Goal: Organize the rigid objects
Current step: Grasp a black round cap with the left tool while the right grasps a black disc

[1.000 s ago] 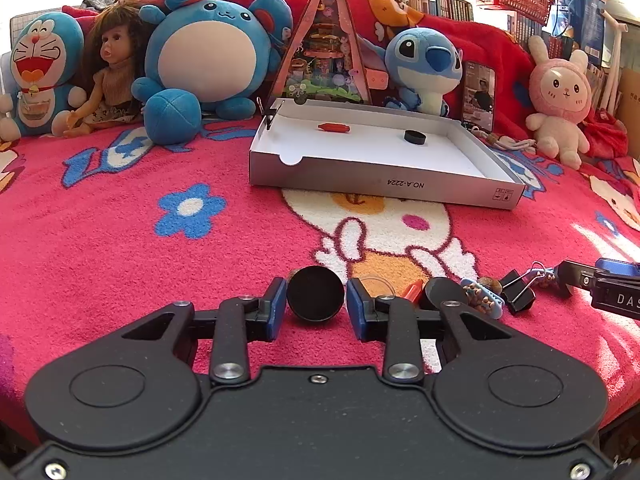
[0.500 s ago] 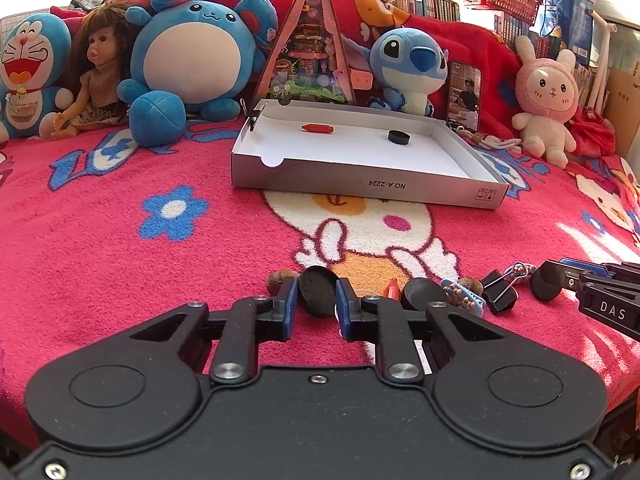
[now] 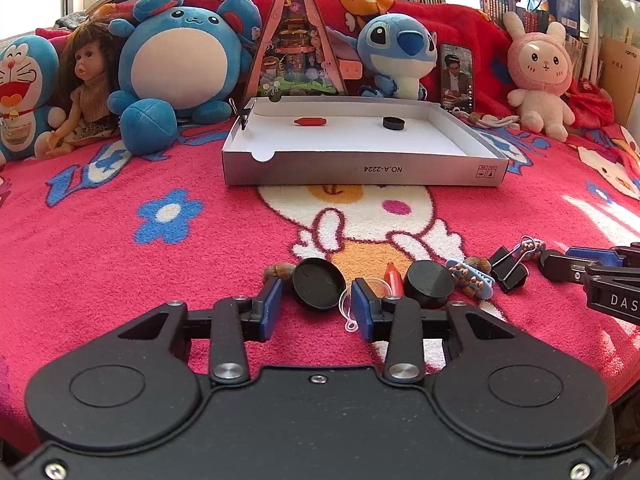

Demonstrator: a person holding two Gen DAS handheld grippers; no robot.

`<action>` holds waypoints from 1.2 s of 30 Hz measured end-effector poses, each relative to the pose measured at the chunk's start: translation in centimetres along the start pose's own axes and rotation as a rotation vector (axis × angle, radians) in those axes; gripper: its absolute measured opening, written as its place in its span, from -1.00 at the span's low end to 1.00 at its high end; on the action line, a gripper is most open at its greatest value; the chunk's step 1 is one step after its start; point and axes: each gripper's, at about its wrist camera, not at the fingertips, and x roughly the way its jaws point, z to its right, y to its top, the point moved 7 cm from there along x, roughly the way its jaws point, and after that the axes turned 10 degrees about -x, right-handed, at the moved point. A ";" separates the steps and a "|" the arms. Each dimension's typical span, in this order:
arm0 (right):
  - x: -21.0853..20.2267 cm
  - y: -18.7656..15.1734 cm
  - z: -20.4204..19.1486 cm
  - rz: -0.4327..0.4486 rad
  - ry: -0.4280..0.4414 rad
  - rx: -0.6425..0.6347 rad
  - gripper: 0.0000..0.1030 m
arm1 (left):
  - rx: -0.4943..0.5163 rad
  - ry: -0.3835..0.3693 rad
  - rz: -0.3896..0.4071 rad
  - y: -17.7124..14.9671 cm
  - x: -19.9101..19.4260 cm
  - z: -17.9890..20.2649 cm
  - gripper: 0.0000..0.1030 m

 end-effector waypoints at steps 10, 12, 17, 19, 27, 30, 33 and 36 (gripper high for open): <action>0.3 0.2 -0.6 0.002 0.022 -0.012 0.00 | -0.019 0.021 0.034 0.7 -1.0 -1.3 -0.27; 0.4 0.2 -0.6 0.000 0.025 -0.007 0.00 | -0.019 0.035 0.036 0.6 -1.4 -1.9 -0.29; 0.7 0.1 -0.7 -0.006 0.029 -0.002 0.00 | 0.066 0.053 0.028 -0.7 -1.5 -1.8 -0.33; 0.8 0.1 -0.8 -0.007 0.030 -0.002 0.00 | 0.082 0.055 0.033 -0.9 -1.4 -1.4 -0.37; 0.8 0.1 -0.8 -0.008 0.031 0.000 0.00 | 0.115 0.023 0.045 -0.7 -0.3 0.4 -0.38; 0.8 0.1 -0.8 -0.008 0.031 -0.002 0.00 | 0.128 0.025 0.051 -0.5 0.4 0.8 -0.38; 0.7 0.1 -0.8 -0.008 0.031 -0.003 0.00 | 0.138 0.027 0.062 -0.4 0.7 1.0 -0.38; 0.7 0.1 -0.8 -0.009 0.031 -0.005 0.00 | 0.155 0.033 0.075 -0.2 1.1 1.2 -0.35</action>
